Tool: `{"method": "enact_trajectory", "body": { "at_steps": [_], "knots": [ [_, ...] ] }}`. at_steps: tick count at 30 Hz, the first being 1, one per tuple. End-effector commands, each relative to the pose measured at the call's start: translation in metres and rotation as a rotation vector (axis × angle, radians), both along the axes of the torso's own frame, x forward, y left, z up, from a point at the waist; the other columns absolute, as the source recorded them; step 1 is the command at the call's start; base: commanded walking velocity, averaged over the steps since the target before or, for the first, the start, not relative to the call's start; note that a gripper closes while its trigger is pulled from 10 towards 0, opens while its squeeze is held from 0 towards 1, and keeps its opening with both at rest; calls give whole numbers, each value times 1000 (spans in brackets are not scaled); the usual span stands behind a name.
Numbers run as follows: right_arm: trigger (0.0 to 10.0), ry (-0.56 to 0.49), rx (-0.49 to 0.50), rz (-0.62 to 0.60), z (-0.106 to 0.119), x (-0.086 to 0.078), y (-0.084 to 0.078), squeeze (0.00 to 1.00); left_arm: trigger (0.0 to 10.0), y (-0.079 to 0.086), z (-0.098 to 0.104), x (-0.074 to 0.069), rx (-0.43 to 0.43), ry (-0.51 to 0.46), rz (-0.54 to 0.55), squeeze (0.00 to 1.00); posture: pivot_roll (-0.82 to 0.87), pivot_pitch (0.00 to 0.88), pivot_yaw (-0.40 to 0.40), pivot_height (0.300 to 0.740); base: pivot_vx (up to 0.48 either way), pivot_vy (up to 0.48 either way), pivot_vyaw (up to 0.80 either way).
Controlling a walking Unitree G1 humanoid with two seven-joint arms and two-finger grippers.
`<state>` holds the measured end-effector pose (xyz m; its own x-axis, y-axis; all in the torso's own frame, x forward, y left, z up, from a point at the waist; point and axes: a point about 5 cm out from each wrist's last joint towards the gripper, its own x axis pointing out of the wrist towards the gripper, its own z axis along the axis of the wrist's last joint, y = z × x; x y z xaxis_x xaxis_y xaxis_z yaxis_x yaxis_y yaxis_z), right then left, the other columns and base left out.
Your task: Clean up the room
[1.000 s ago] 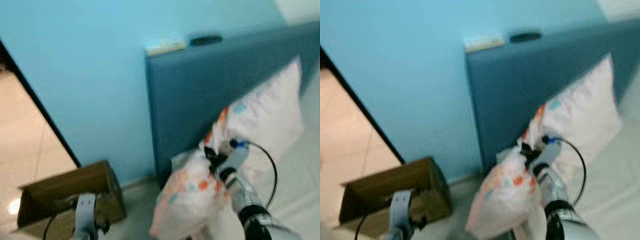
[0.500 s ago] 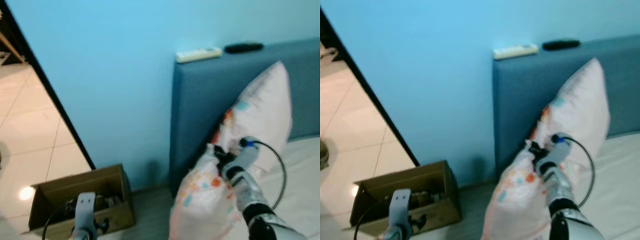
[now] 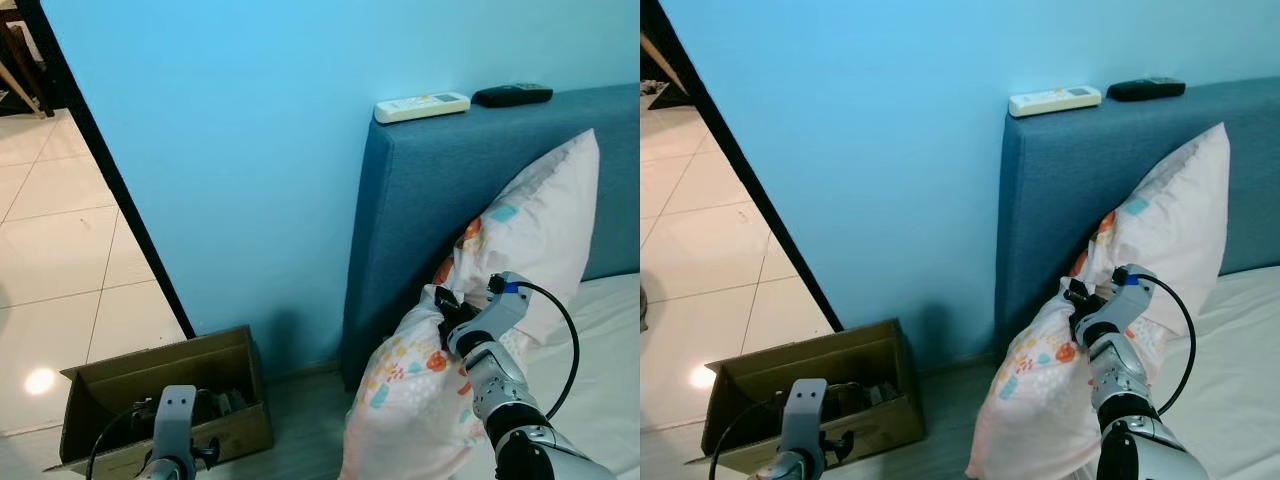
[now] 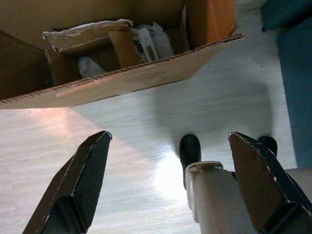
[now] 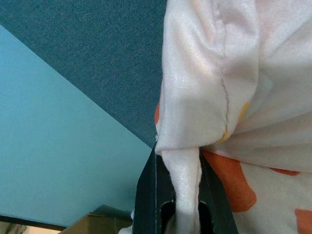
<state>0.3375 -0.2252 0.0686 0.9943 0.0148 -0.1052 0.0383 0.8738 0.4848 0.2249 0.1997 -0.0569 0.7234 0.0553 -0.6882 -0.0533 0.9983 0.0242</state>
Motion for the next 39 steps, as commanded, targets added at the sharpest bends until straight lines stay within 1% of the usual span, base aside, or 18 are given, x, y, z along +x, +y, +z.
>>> {"method": "enact_trajectory", "body": {
  "at_steps": [1, 6, 12, 18, 20, 24, 30, 34, 39],
  "knots": [
    [0, -37, -2, 0, 6, 3, 0, 0, 10000, 0, -6, -9, 1, 38, 4, 0, -42, 94, 35, 720, 0, -292, 0],
    [0, -34, 5, -6, 6, 3, -1, 0, 10000, 2, -5, -8, -5, 31, 19, 0, -40, 92, 33, 720, 0, -175, 0],
    [0, -43, 15, 12, 10, 6, 1, 0, 10000, 1, -5, -7, -9, 27, 16, 0, -40, 90, 33, 720, 0, 0, -800],
    [0, -44, 9, 2, 12, 8, 1, 0, 10000, 1, -5, -8, -16, 25, 15, 0, -40, 95, 34, 720, 0, 0, 0],
    [0, -42, 12, -11, 12, 8, 1, 0, 10000, 0, -6, -10, -20, 26, 13, 0, -39, 104, 34, 720, 0, 0, -800],
    [0, -39, 0, -13, 12, 8, 1, 0, 10000, 0, -7, -11, -21, 28, 13, 0, -37, 107, 34, 720, 0, 0, 0],
    [0, -37, -5, 8, 11, 9, 7, 0, 10000, 1, -8, -14, -17, 32, 15, 0, -34, 121, 31, 720, 0, 0, 0],
    [0, -47, 5, 33, 15, 13, 11, 0, 10000, 1, -8, -15, -21, 28, 19, 0, -33, 129, 30, 720, 0, 0, -523],
    [0, -48, 16, 35, 20, 17, 13, 0, 10000, -2, -4, -8, -51, -5, 15, 0, -30, 135, 27, 720, 0, 0, -800]
  ]
}}
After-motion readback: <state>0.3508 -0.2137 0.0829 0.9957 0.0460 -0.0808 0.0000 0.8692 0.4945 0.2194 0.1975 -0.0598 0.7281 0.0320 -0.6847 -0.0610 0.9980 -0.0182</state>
